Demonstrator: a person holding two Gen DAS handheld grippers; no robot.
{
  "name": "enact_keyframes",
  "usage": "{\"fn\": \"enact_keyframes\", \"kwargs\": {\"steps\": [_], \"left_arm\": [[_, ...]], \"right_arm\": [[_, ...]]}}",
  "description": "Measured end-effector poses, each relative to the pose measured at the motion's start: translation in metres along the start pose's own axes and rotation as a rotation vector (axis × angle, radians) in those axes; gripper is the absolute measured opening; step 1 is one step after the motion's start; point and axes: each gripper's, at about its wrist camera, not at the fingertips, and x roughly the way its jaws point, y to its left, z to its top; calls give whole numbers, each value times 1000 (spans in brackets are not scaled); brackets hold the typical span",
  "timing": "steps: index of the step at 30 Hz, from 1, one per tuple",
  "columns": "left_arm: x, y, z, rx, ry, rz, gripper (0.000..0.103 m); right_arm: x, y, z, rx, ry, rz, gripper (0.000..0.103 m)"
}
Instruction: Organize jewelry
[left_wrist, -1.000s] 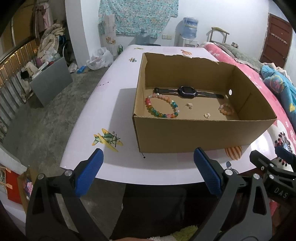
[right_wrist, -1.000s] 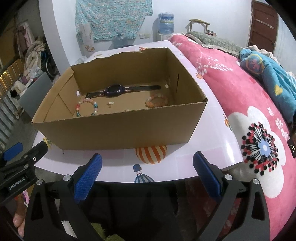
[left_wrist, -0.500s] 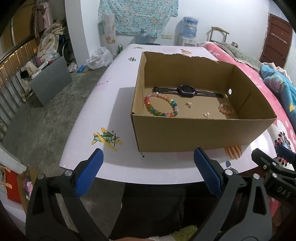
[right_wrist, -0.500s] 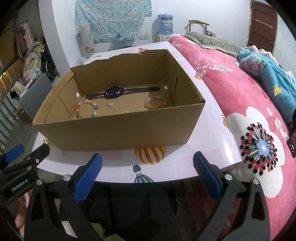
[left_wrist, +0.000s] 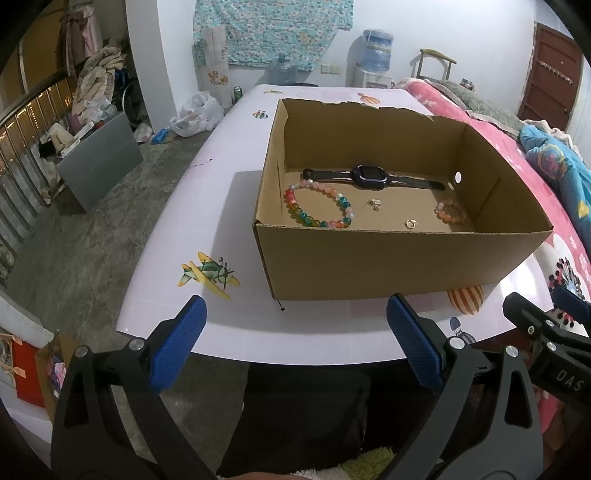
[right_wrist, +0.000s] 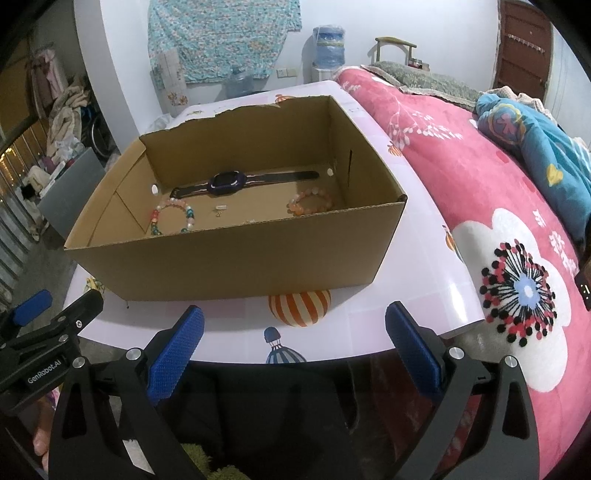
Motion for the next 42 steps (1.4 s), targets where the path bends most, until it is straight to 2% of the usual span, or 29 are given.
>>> {"fn": "enact_keyframes", "kwargs": {"steps": [42], "left_arm": [[1,-2,-1,17,2,-3,94]], "right_arm": [[-2,1,1,-6,-2,8,96]]}}
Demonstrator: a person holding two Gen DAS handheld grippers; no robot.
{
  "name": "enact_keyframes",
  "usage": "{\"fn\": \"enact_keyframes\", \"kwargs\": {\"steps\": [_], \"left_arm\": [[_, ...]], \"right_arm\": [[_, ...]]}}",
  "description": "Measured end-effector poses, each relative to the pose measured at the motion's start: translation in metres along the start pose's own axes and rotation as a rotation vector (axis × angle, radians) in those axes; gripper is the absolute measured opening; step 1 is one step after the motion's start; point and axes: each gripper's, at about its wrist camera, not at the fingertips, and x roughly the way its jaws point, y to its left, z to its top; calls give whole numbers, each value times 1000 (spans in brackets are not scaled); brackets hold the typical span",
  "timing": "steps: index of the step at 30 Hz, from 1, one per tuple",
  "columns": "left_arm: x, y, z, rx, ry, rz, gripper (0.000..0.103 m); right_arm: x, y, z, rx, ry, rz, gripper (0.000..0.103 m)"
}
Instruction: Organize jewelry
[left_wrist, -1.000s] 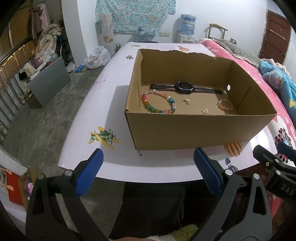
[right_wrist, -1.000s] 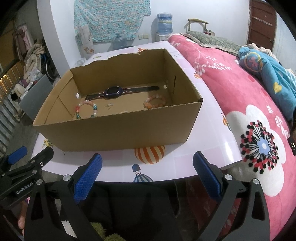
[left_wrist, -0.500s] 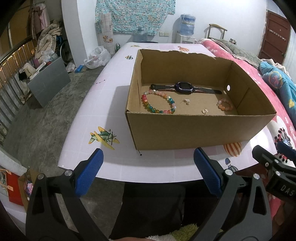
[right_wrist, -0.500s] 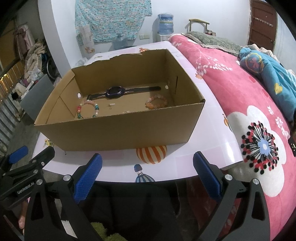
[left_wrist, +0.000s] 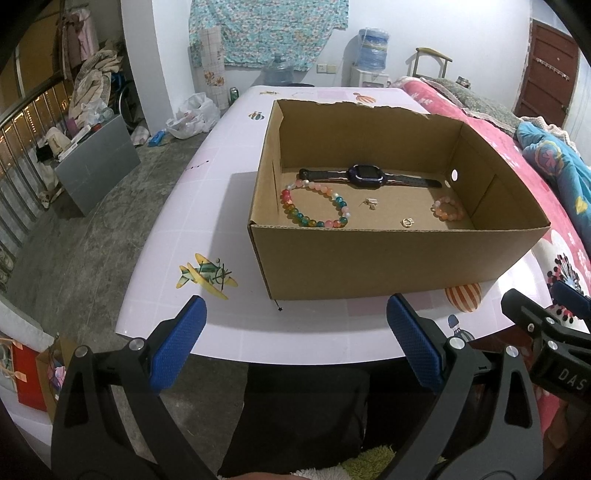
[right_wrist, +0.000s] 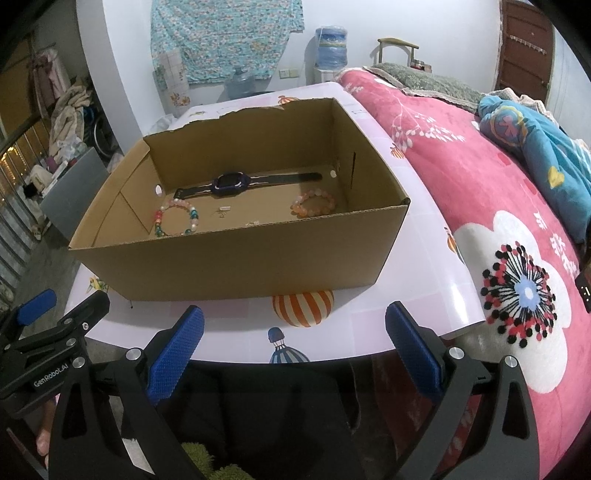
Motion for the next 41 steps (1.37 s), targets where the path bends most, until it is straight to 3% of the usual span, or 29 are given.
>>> {"fn": "enact_keyframes", "kwargs": {"steps": [41], "left_arm": [[-1,0,1,2,0,1,94]], "right_arm": [[0,-2,-2,7,2,3,96]]}}
